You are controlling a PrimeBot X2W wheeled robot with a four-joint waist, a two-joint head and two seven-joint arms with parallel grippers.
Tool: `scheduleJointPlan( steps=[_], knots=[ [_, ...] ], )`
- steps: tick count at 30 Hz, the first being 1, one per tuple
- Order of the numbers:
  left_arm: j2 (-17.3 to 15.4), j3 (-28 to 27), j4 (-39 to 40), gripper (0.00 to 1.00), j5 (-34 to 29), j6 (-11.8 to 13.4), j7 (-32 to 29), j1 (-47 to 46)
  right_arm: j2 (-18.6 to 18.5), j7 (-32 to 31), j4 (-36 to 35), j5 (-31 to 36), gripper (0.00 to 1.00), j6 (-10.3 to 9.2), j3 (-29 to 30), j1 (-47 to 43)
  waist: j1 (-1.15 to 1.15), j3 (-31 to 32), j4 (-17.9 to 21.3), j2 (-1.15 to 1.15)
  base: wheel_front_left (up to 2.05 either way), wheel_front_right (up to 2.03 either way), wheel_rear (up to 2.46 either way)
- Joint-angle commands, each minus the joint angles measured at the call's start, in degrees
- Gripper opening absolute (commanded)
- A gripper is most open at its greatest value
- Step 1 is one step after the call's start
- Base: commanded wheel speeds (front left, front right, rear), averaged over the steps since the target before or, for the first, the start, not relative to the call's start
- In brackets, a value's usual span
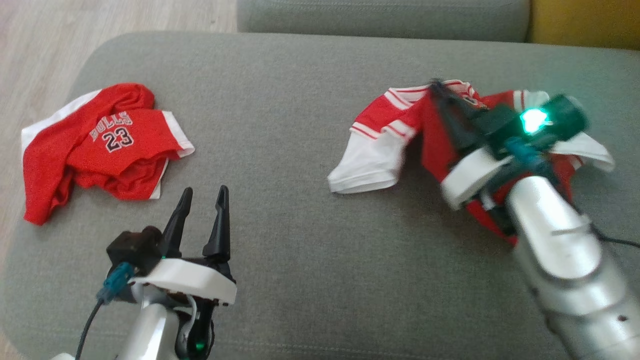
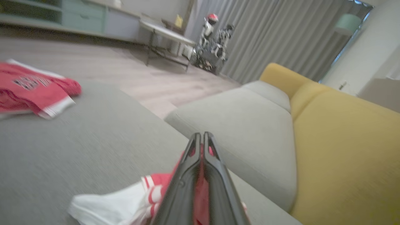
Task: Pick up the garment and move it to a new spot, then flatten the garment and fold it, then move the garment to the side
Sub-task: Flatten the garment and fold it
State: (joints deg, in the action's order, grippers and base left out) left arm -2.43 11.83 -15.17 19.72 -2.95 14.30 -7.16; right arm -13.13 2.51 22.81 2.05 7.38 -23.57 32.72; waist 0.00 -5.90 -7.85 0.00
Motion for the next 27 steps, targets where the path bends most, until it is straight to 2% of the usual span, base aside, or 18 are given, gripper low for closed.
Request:
scheduleJointPlan(
  steps=[1,3,6,7,10,13,15,20,24,27],
  knots=[
    [-0.44,-2.37,1.68,1.0,-0.45,0.37,0.7,-0.67,0.92,0.85,-3.15,-2.69,0.0,0.11,-4.28,0.95,0.0,0.97,0.88,0.0,0.0,0.0,0.0],
    [-0.44,-2.51,1.61,1.0,-0.52,0.39,0.7,-0.21,-0.5,-0.01,-4.49,-6.13,0.0,0.11,-10.2,-0.19,0.0,1.69,1.49,0.0,0.0,0.0,0.0],
    [-0.44,-2.63,1.64,1.0,-0.58,0.47,0.7,0.5,-5.33,-1.93,-7.03,-10.79,0.0,0.11,-18.95,-1.71,0.0,2.75,2.46,0.0,0.0,0.0,0.0],
    [-0.44,-2.63,1.64,1.0,-0.58,0.47,0.7,0.5,-5.33,-1.93,-7.03,-10.79,0.0,0.11,-18.95,-1.71,0.0,2.75,2.46,0.0,0.0,0.0,0.0],
    [-0.44,-2.78,1.79,1.0,-0.72,0.6,0.7,1.27,-10.55,-3.65,-10.43,-15.58,0.0,0.11,-24.86,-3.91,0.0,3.64,3.55,0.0,0.0,0.0,0.0],
    [-0.44,-3.02,1.95,1.0,-1.03,0.64,0.7,1.92,-15.75,-5.35,-14.28,-19.37,0.0,0.11,-27.1,-6.68,0.0,4.3,4.74,0.0,0.0,0.0,0.0],
    [-0.44,-3.29,2.01,1.0,-1.19,0.69,0.7,2.37,-18.88,-6.37,-16.95,-21.17,0.0,0.11,-25.85,-8.98,0.0,4.77,5.61,0.0,0.0,0.0,0.0],
    [-0.44,-3.75,2.16,1.0,-1.39,0.69,0.7,3.37,-26.18,-9.38,-23.02,-22.2,0.0,0.11,-18.37,-14.38,0.0,5.72,7.9,0.0,0.0,0.0,0.0],
    [-0.44,-3.27,2.39,1.0,-1.26,0.59,0.7,3.33,-31.71,-12.31,-26.01,-20.25,0.0,0.11,-12.9,-18.13,0.0,5.81,9.01,0.0,0.0,0.0,0.0],
    [-0.44,-2.91,2.44,1.0,-1.18,0.66,0.7,2.97,-33.81,-14.14,-26.58,-17.54,0.0,0.11,-8.41,-20.57,0.0,5.76,9.33,0.0,0.0,0.0,0.0]
  ],
)
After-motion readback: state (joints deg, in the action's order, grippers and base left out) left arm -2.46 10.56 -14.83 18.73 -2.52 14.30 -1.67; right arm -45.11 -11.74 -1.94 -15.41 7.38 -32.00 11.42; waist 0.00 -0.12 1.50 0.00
